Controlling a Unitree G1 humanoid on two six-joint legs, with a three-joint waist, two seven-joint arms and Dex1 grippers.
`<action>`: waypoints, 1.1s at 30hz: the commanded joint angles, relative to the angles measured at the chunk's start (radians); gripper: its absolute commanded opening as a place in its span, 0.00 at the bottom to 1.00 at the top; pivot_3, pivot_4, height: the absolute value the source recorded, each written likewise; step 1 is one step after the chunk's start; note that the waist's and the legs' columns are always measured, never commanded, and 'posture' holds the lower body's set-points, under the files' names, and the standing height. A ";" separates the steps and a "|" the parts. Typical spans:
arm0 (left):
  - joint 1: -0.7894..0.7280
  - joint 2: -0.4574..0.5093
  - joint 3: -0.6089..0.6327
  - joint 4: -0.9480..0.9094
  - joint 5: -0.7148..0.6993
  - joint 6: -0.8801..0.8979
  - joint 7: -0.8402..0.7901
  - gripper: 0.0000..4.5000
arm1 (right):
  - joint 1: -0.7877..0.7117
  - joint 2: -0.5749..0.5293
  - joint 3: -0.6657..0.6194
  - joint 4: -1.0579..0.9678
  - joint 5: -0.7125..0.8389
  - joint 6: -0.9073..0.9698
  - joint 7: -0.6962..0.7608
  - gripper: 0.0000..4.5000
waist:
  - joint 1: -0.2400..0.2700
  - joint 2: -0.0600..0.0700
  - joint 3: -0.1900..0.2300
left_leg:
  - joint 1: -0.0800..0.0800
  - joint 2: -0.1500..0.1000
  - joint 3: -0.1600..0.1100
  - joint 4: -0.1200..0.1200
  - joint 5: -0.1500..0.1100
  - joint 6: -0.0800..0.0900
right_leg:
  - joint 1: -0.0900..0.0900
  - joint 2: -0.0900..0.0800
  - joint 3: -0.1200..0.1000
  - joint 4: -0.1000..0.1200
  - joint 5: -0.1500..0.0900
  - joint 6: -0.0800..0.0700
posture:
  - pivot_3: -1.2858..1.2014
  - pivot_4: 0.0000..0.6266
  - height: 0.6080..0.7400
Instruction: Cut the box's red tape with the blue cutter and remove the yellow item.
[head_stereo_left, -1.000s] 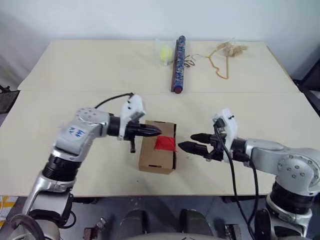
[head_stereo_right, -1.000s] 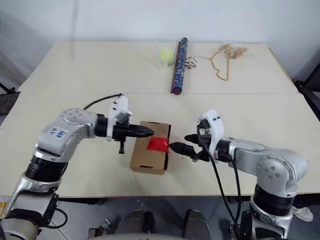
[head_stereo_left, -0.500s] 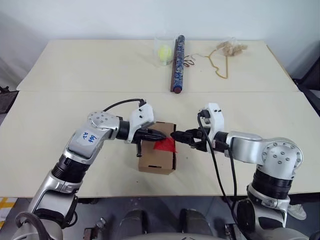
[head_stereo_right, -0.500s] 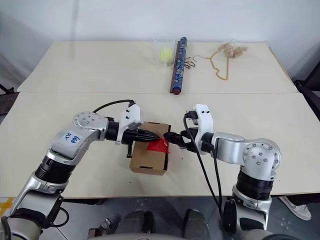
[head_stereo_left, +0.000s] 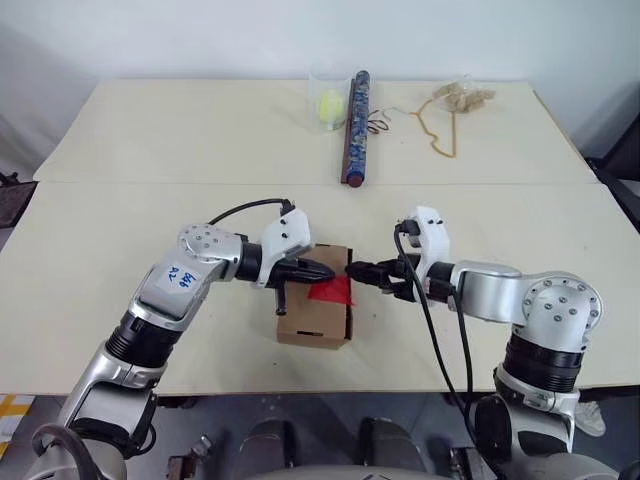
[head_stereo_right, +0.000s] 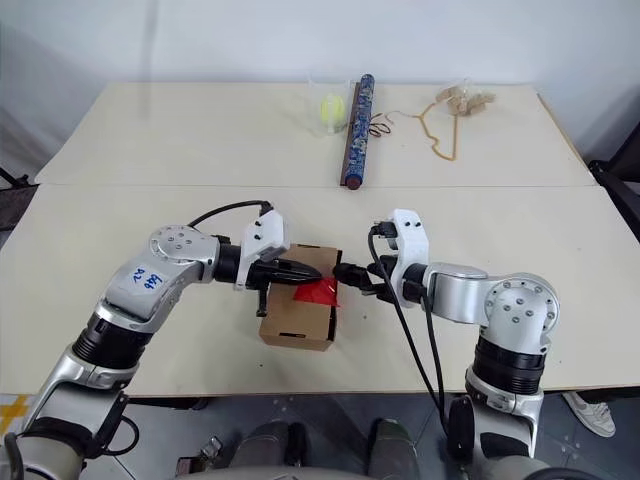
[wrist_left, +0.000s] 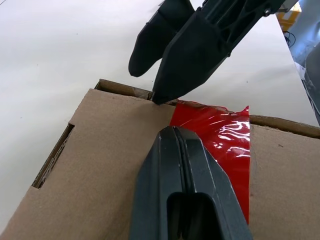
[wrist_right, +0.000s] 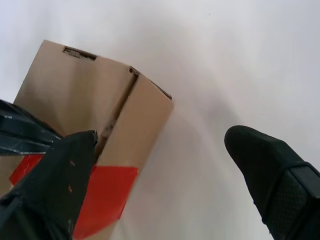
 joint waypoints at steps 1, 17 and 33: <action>0.020 0.004 -0.014 -0.015 0.017 0.008 0.006 0.00 | 0.030 -0.027 -0.021 0.004 0.043 0.005 -0.022 1.00 | -0.001 0.000 0.000 | 0.000 0.000 0.000 0.000 0.000 0.000 | 0.000 0.000 0.000 0.000 0.000 0.000 | 0.52 0.24 1.00; 0.014 -0.033 -0.027 0.018 0.031 -0.019 0.028 0.00 | -0.100 -0.216 0.178 0.152 0.181 0.005 -0.037 1.00 | 0.002 0.000 0.000 | 0.000 0.000 0.000 0.000 0.000 0.000 | 0.000 0.000 0.001 -0.001 0.000 0.000 | 0.52 0.24 1.00; 0.079 -0.054 -0.020 -0.011 0.032 -0.008 0.077 0.00 | -0.109 -0.522 0.446 0.155 0.647 -0.149 -0.205 1.00 | 0.001 0.000 0.000 | 0.001 0.002 -0.002 -0.001 0.000 0.001 | 0.000 0.000 0.002 -0.004 0.000 0.000 | 0.52 0.24 1.00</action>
